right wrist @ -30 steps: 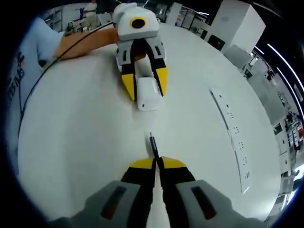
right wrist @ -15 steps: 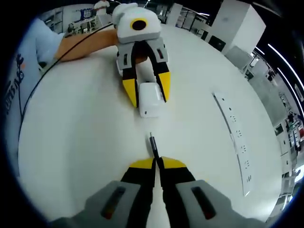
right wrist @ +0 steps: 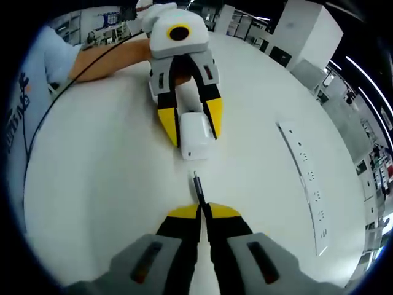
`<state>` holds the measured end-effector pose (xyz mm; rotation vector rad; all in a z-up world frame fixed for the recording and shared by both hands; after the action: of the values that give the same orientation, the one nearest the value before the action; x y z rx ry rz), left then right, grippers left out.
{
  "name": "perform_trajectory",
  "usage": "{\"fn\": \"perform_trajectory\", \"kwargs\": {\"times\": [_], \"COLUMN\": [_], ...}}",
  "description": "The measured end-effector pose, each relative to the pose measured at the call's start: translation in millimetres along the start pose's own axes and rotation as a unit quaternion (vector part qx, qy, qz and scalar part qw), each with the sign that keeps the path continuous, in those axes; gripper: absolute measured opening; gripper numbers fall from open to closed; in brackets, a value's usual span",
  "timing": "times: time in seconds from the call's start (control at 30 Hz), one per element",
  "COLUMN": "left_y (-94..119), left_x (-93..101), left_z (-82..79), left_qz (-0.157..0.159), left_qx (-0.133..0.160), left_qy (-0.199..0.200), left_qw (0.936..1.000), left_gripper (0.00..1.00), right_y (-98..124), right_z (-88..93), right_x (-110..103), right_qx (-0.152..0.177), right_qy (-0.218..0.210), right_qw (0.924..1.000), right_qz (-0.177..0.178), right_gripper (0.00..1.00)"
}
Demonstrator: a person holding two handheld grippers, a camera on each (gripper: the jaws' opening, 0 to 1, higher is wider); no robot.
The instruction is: Plug the desk Type‑C cable into the charger adapter.
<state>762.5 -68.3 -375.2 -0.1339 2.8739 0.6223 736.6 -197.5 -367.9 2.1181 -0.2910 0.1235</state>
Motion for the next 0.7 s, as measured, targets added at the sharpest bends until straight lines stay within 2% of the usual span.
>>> {"fn": "perform_trajectory", "kwargs": {"times": [0.7], "left_y": [-2.5], "left_x": [1.9], "left_z": [-2.1], "left_qz": [-0.003], "left_qx": [-0.009], "left_qy": [-0.004], "left_qw": [0.9999], "left_gripper": [0.29], "right_y": [-1.1], "right_z": [-3.5], "right_x": [-1.3], "right_qx": [0.004], "right_qy": [-0.004], "right_qw": [1.0], "right_qz": [-0.002], "right_gripper": [0.06]}}
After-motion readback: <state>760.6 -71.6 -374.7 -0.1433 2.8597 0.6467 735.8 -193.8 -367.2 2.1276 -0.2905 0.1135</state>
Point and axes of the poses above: the point that each gripper's makers call its tool centre point, and the gripper's own axes: y roughly backward along the fingers, x roughly to its right, z roughly out of its underside, the point moved 5 cm from there along y, roughly backward along the fingers, and after that the axes turned 1 degree about y, right-handed, at the moved point
